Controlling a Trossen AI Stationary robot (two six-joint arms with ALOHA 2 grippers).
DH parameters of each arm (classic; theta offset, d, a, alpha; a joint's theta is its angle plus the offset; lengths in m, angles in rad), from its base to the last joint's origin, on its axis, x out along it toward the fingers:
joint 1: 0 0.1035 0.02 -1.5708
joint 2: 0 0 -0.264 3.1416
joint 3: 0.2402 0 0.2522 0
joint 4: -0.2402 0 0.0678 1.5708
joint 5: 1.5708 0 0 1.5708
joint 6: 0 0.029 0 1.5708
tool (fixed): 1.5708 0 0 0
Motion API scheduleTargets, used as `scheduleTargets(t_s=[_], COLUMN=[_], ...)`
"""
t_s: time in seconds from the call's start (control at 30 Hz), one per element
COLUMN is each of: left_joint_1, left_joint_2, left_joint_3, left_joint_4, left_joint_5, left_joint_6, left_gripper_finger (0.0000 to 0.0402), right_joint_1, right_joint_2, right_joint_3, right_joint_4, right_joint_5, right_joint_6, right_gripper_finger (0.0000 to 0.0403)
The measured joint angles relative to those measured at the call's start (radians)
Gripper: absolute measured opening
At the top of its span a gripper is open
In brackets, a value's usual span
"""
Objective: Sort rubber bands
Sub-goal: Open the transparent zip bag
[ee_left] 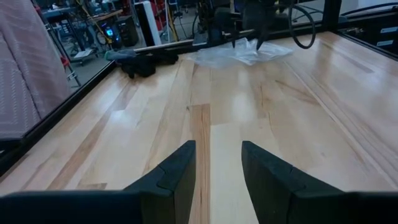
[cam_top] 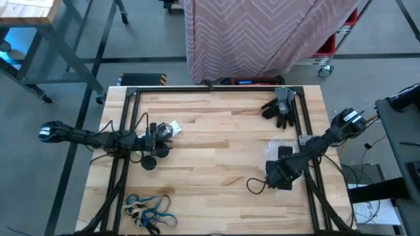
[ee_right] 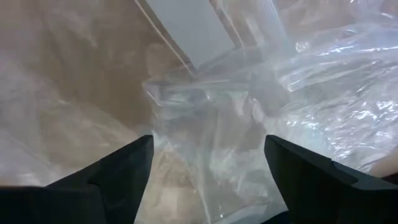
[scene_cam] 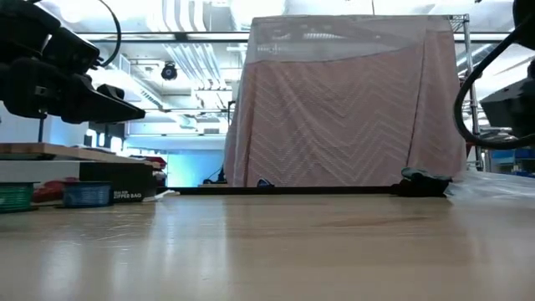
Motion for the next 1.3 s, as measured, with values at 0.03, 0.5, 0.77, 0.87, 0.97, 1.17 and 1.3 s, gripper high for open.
scheduleTargets(t_s=[0.03, 0.5, 0.77, 0.87, 0.97, 1.17, 1.3], left_joint_1=[0.0, 0.0, 0.0, 0.0, 0.0, 0.0, 0.0], left_joint_2=[0.0, 0.0, 0.0, 0.0, 0.0, 0.0, 0.0], left_joint_3=[0.0, 0.0, 0.0, 0.0, 0.0, 0.0, 0.0], left_joint_4=[0.0, 0.029, 0.029, 0.033, 0.04, 0.238, 0.395], left_joint_5=[0.0, 0.0, 0.0, 0.0, 0.0, 0.005, 0.011], left_joint_6=[0.0, -0.003, -0.003, -0.003, -0.003, -0.137, -0.32], left_gripper_finger=[0.0116, 0.0116, 0.0116, 0.0116, 0.0116, 0.0116, 0.0116], right_joint_1=[0.0, -0.003, -0.003, -0.007, -0.019, -0.043, -0.069], right_joint_2=[0.0, 0.0, 0.0, 0.0, 0.0, 0.0, 0.0], right_joint_3=[0.0, 0.0, 0.039, 0.068, 0.105, 0.226, 0.34], right_joint_4=[0.001, -0.048, -0.086, -0.108, -0.158, -0.278, -0.309], right_joint_5=[0.007, 0.076, 0.112, 0.129, 0.137, 0.225, 0.323], right_joint_6=[0.003, 0.05, 0.065, 0.033, 0.022, -0.005, -0.046], right_gripper_finger=[0.0302, 0.0195, 0.0102, 0.0054, 0.0011, 0.0002, 0.0001])
